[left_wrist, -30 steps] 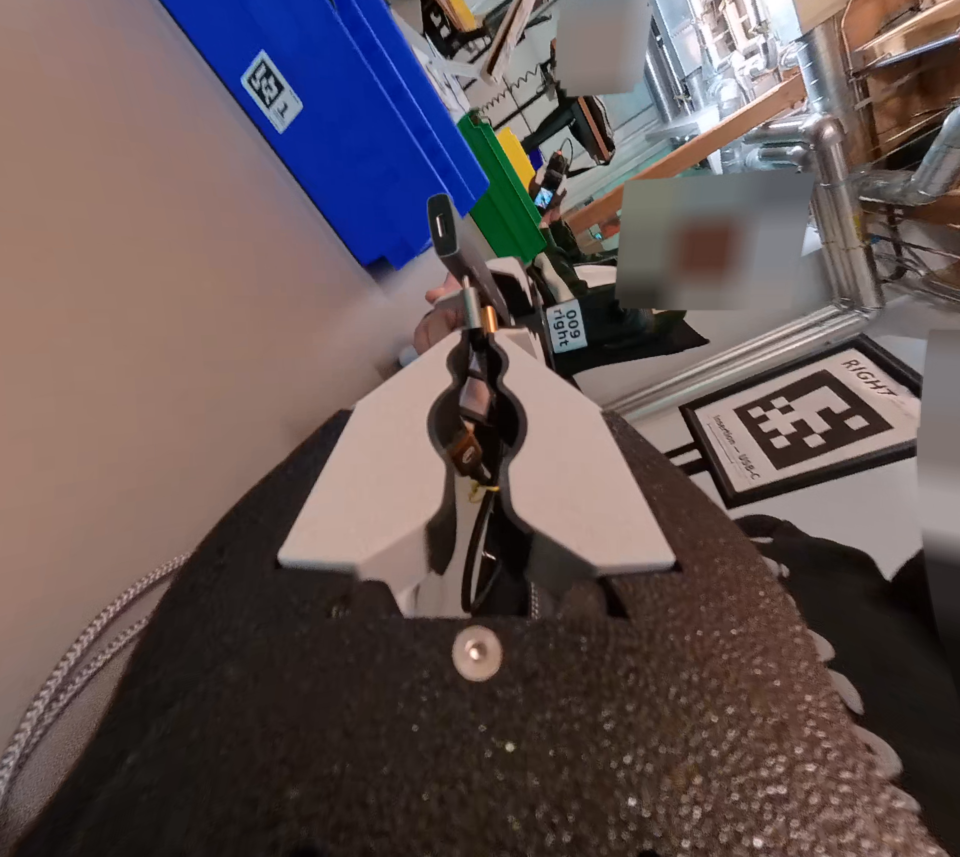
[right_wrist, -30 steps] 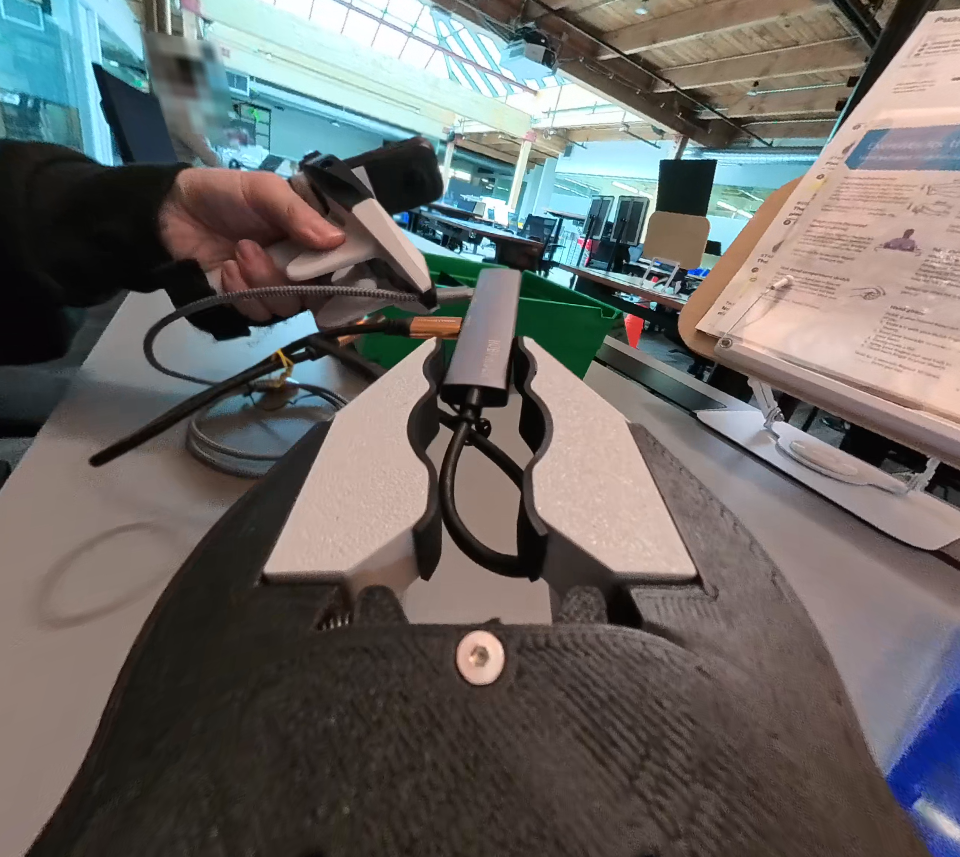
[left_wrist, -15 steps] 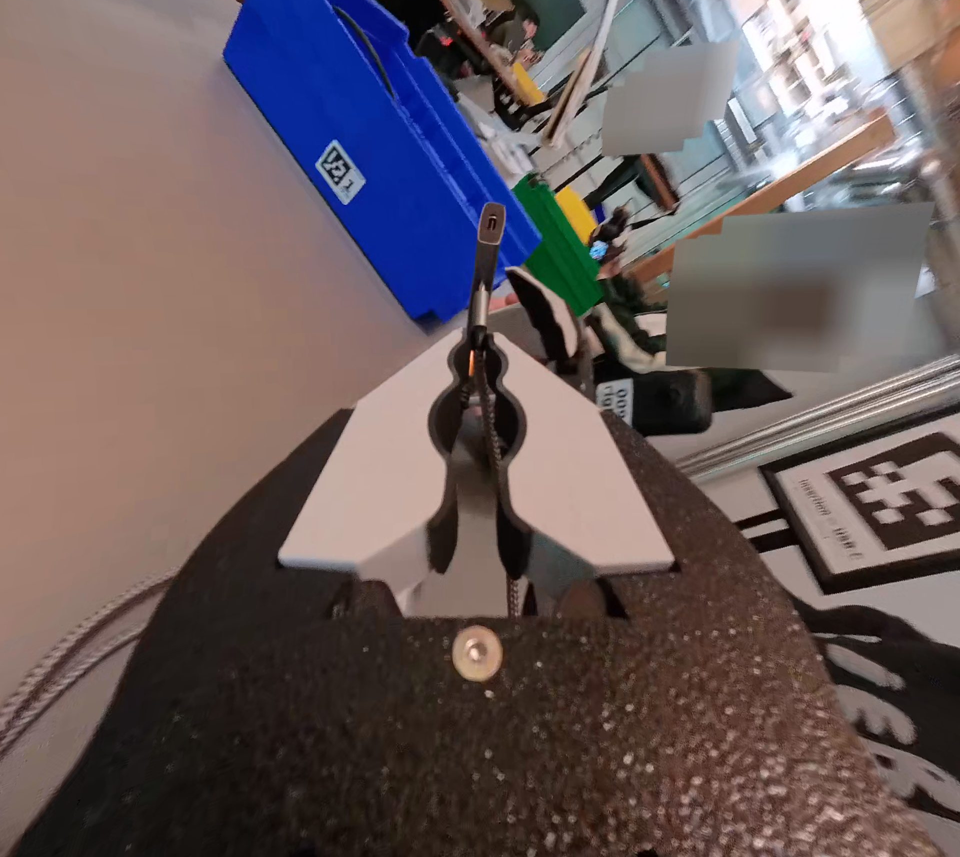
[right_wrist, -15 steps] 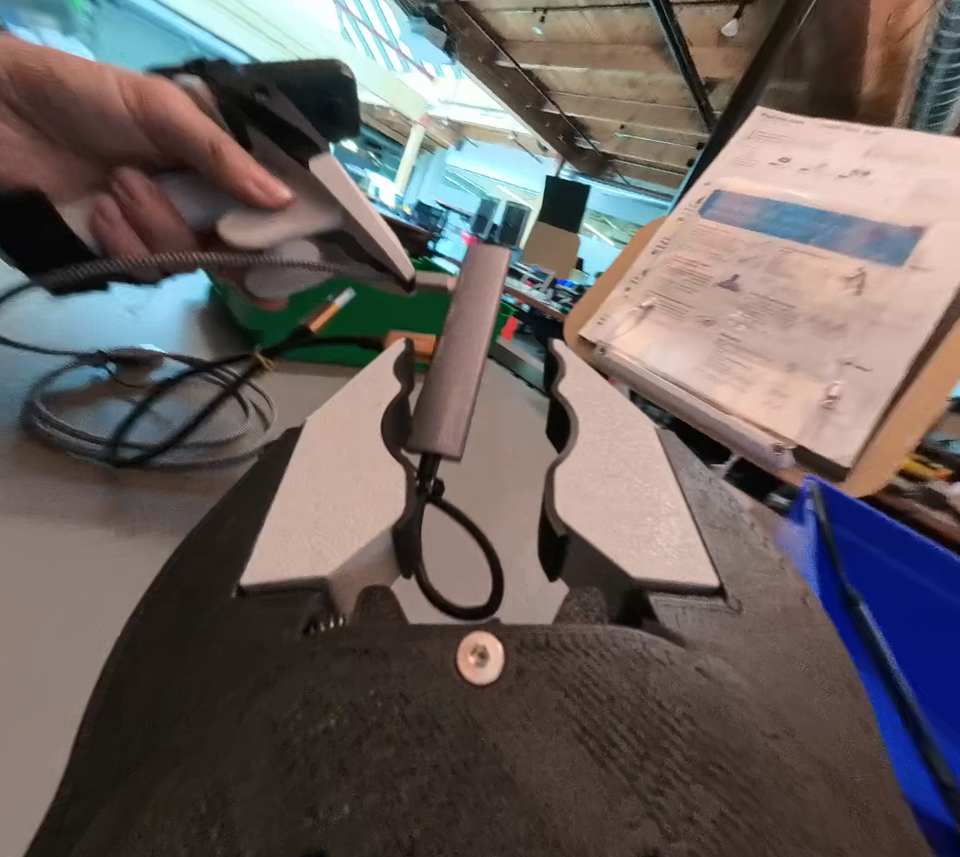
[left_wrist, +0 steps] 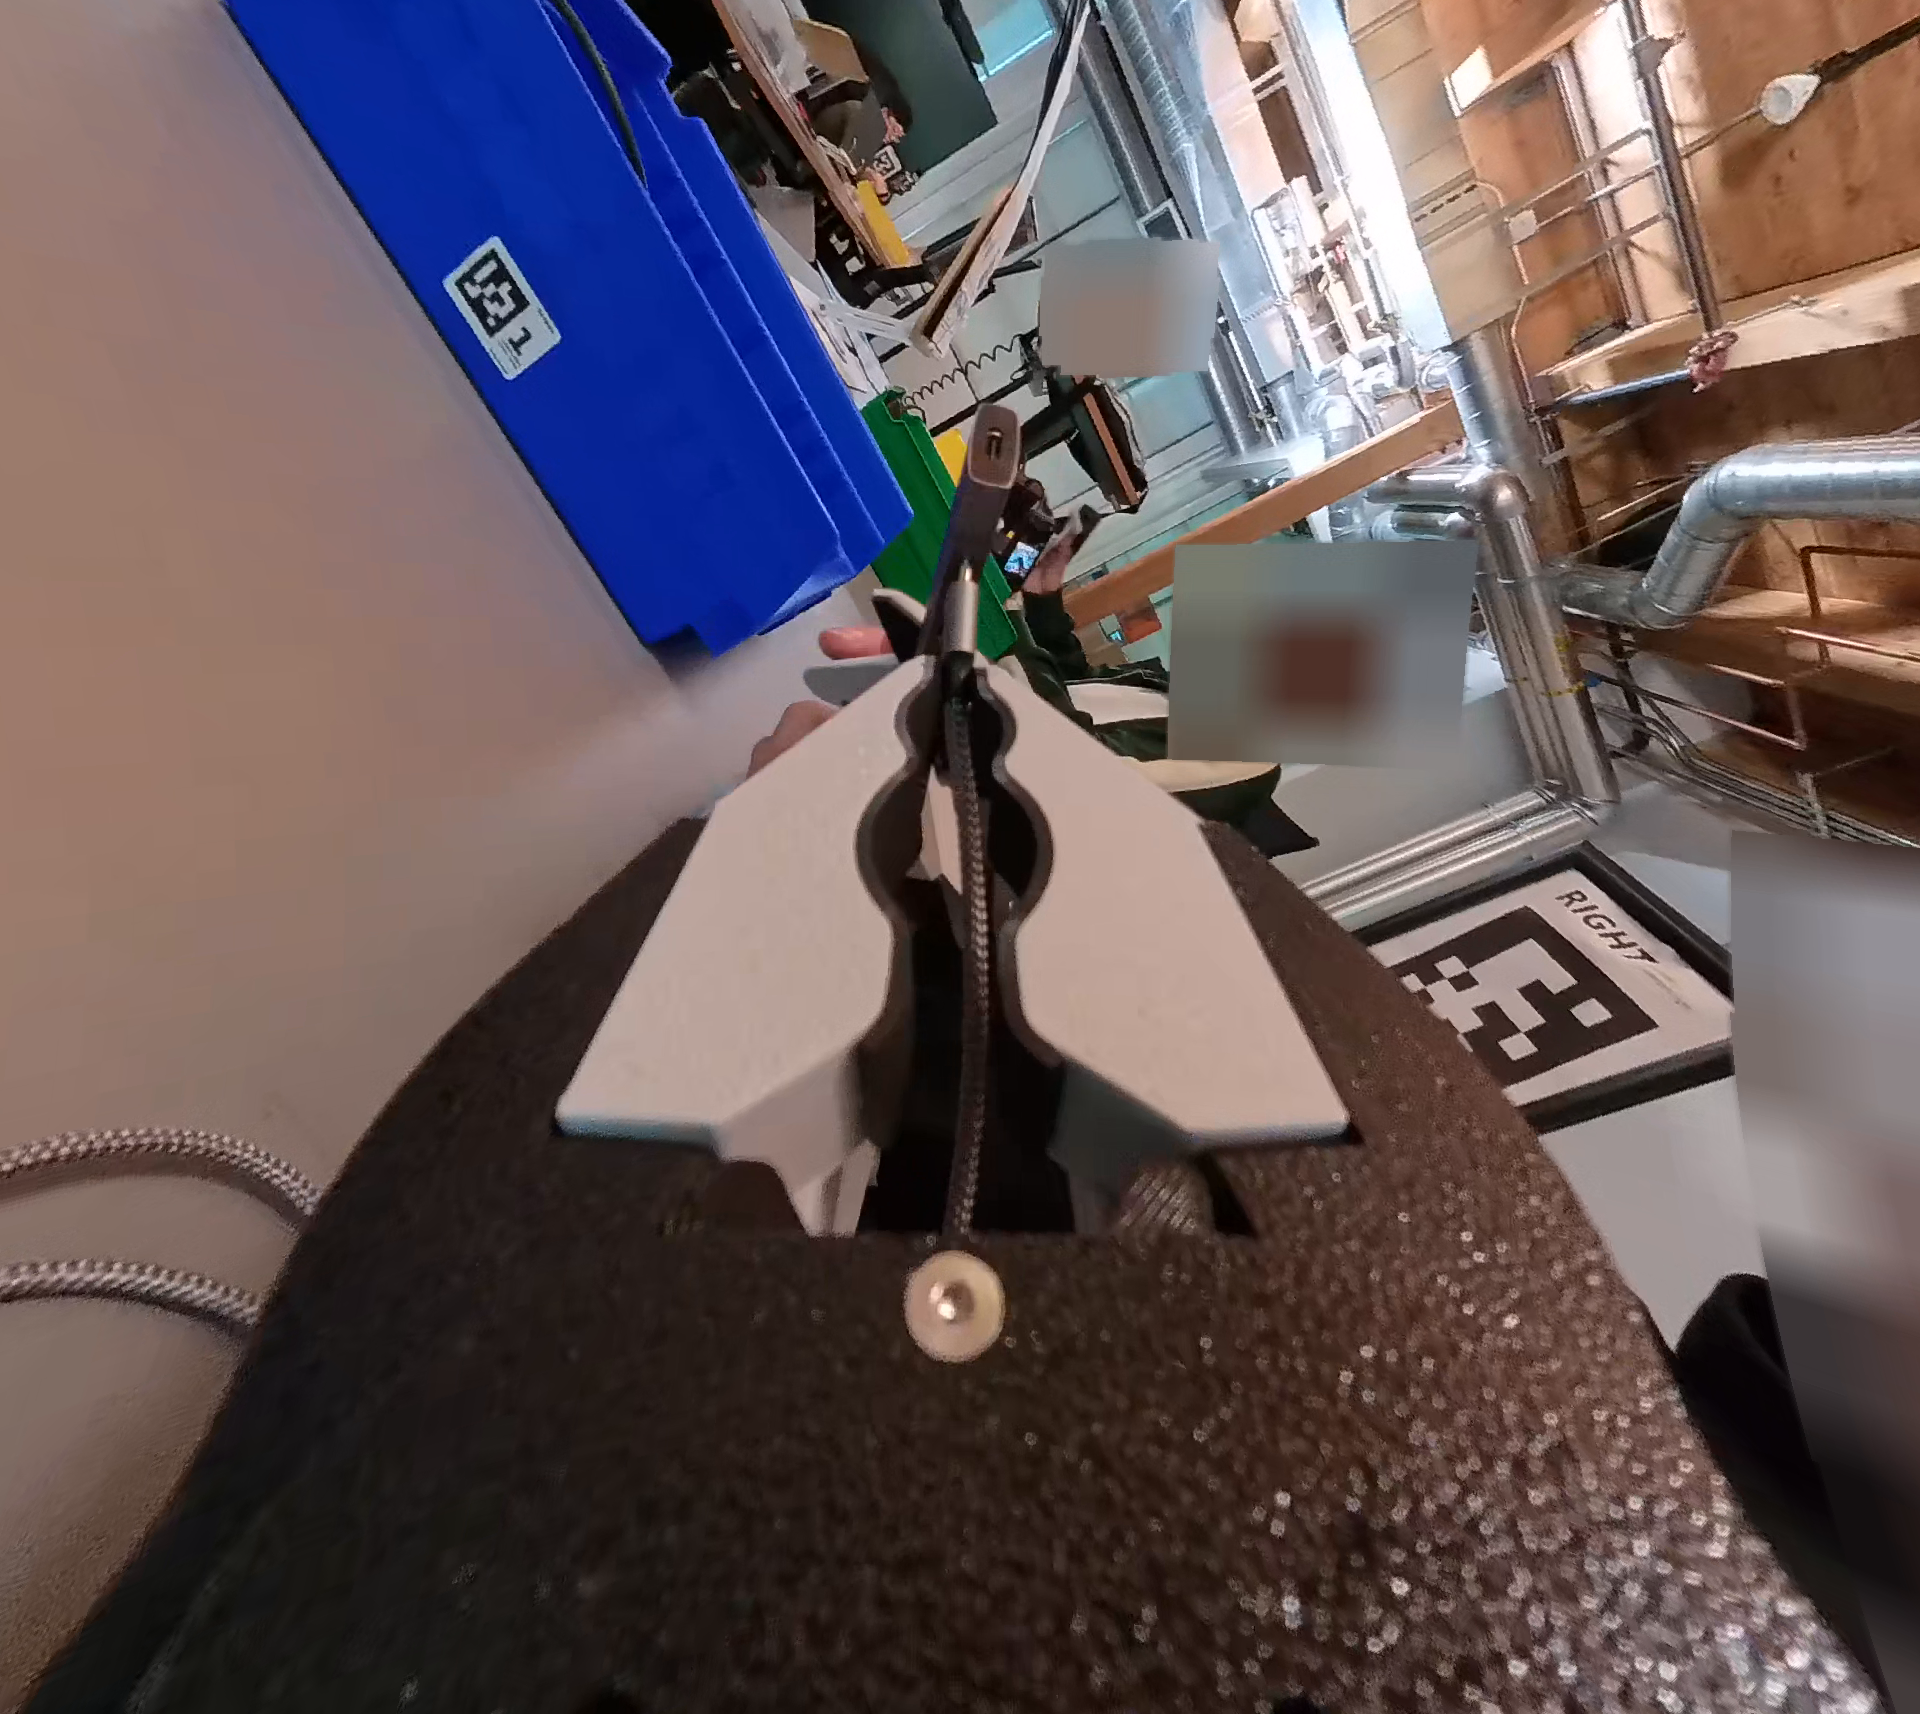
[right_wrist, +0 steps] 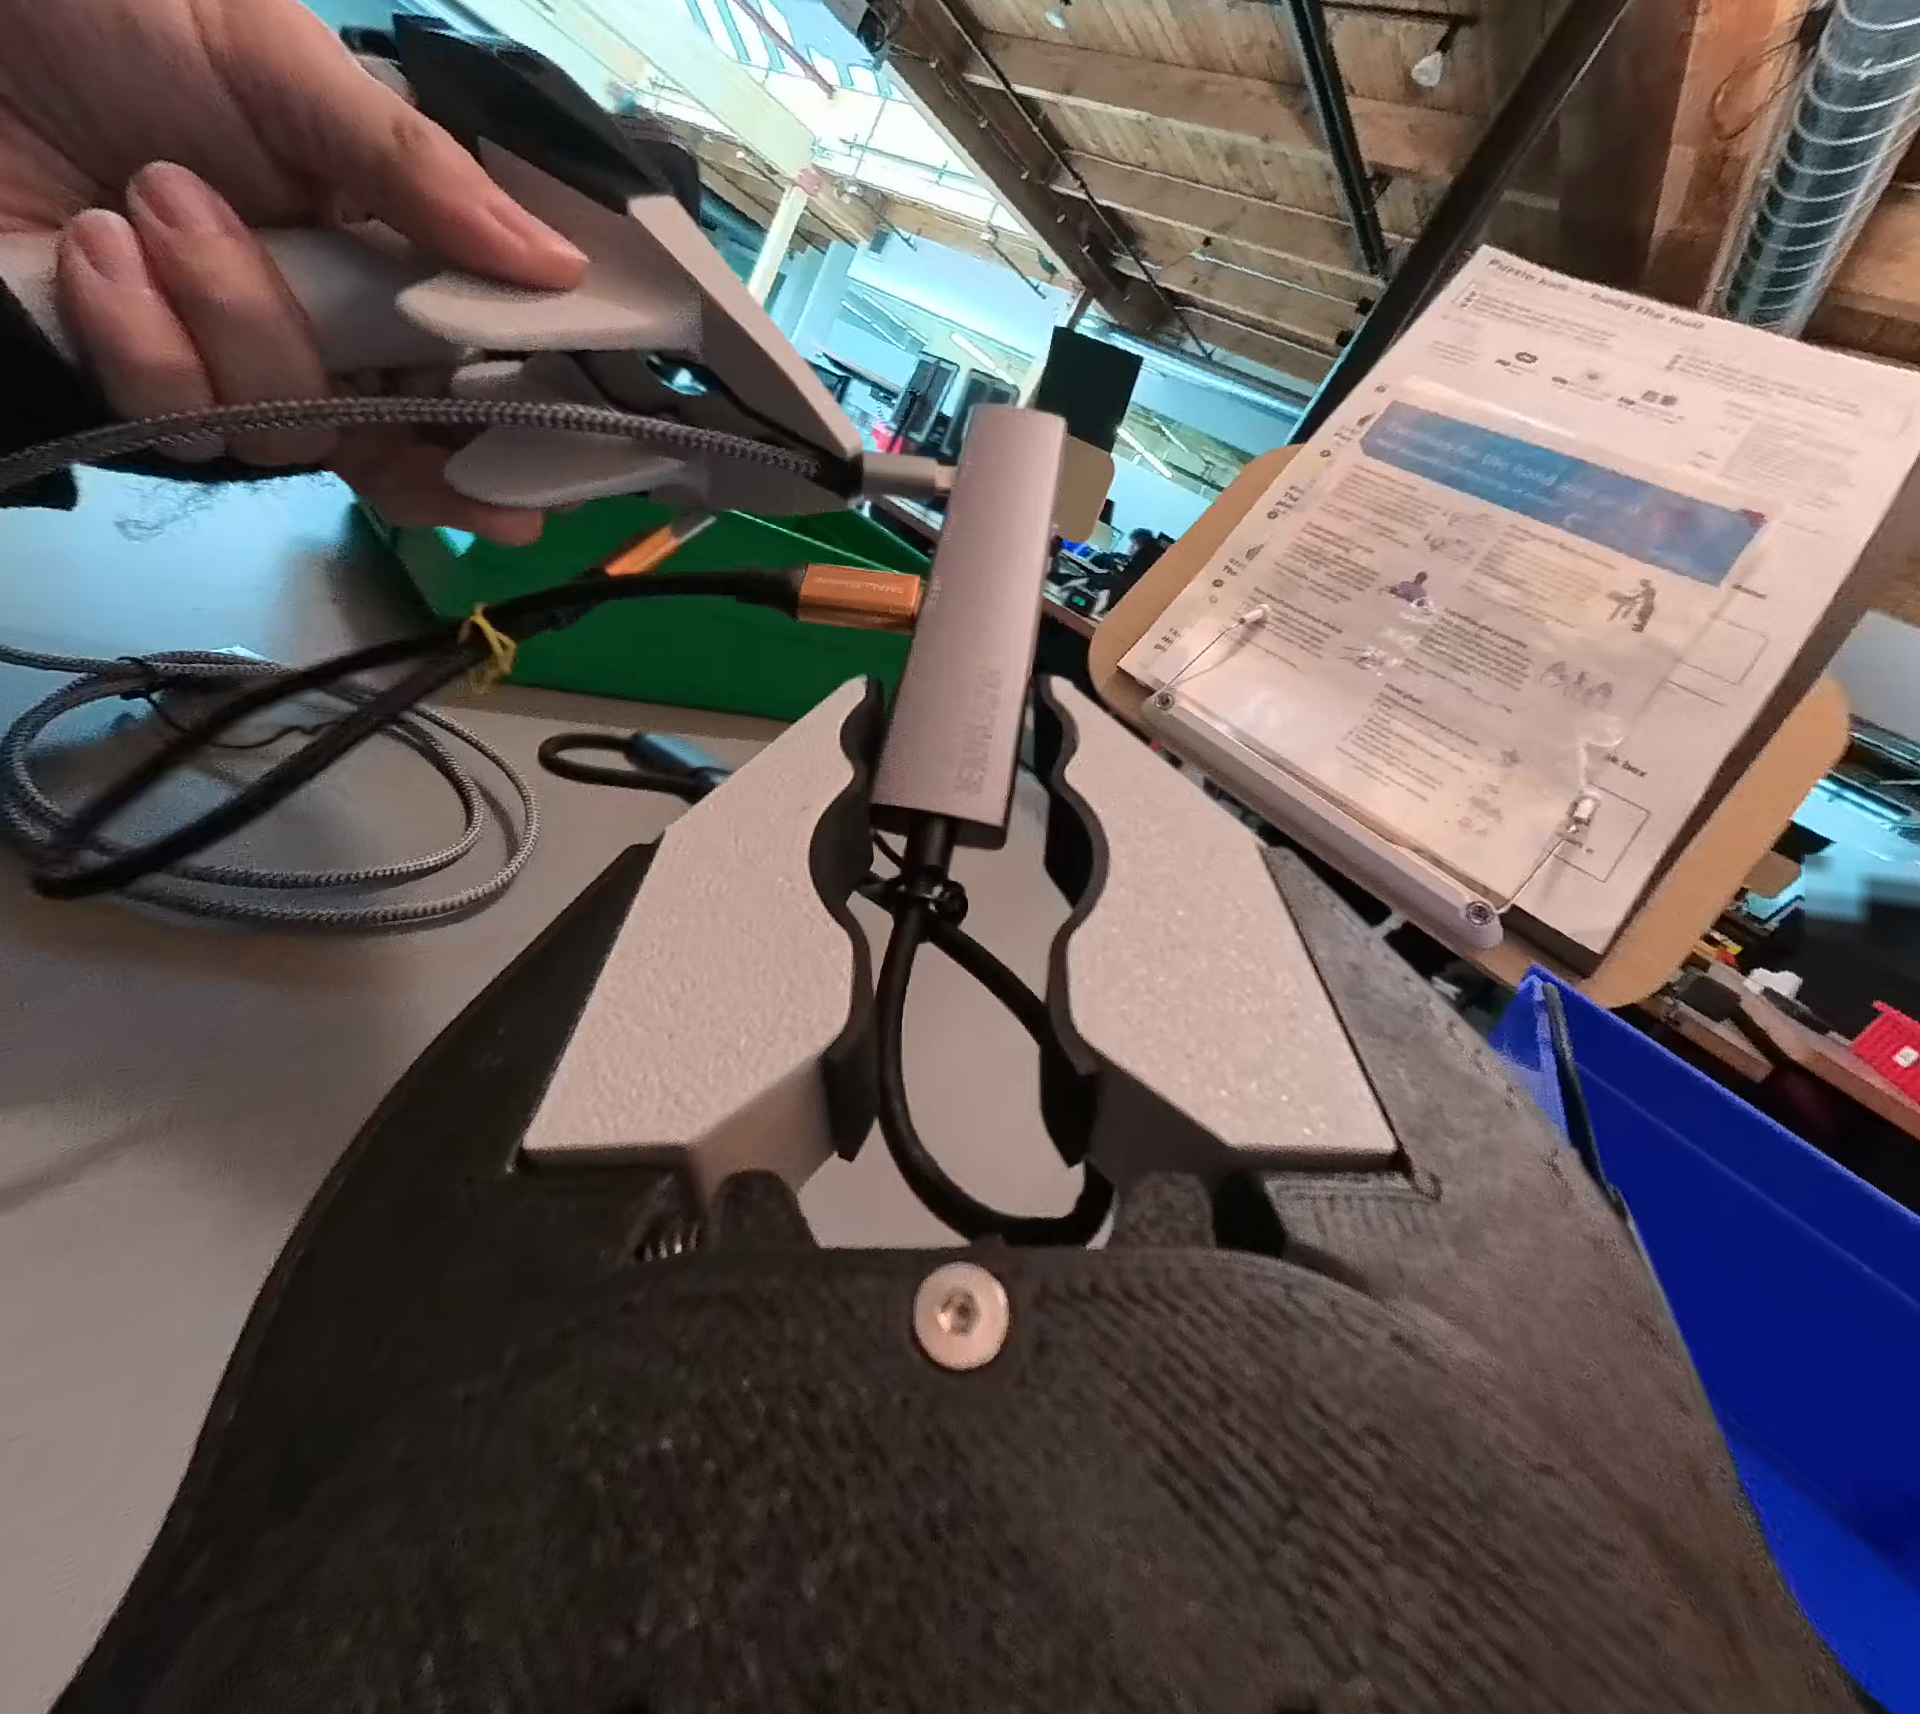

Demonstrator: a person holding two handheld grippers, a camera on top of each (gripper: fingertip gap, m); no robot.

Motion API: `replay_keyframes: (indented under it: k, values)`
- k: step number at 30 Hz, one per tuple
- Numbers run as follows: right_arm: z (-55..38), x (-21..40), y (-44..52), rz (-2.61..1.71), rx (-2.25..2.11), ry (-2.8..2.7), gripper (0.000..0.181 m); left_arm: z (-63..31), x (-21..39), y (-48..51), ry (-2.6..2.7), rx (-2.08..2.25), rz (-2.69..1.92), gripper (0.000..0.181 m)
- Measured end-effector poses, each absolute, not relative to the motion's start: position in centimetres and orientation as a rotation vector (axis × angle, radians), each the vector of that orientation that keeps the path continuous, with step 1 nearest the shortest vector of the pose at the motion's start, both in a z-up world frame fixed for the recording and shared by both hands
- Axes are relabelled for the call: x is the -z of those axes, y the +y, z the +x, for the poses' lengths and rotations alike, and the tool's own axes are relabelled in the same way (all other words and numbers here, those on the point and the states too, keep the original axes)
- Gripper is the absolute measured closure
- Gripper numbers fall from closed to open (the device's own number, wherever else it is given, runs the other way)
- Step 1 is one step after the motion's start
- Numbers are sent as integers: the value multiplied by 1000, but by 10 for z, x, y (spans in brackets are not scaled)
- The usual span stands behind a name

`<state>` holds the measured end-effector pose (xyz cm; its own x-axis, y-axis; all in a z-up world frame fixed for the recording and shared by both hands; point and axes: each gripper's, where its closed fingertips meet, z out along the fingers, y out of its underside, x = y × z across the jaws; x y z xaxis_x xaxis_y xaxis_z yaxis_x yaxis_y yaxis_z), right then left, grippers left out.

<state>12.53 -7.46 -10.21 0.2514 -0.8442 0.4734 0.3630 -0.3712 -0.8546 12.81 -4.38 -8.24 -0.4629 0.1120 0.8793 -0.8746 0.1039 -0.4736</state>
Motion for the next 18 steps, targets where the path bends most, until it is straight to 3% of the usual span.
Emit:
replay_keyframes:
  k: [9, 12, 18]
  values:
    - [127, 104, -75, -1451, 1301, 558, 158, 131, 86, -45, -1629, -1545, 748, 179]
    - [132, 111, -73, -1460, 1207, 624, 158, 141, 96, -43, -1944, -1695, 666, 178]
    - [143, 125, -80, -1479, 1128, 770, 158, 153, 100, -39, -2726, -2002, 328, 155]
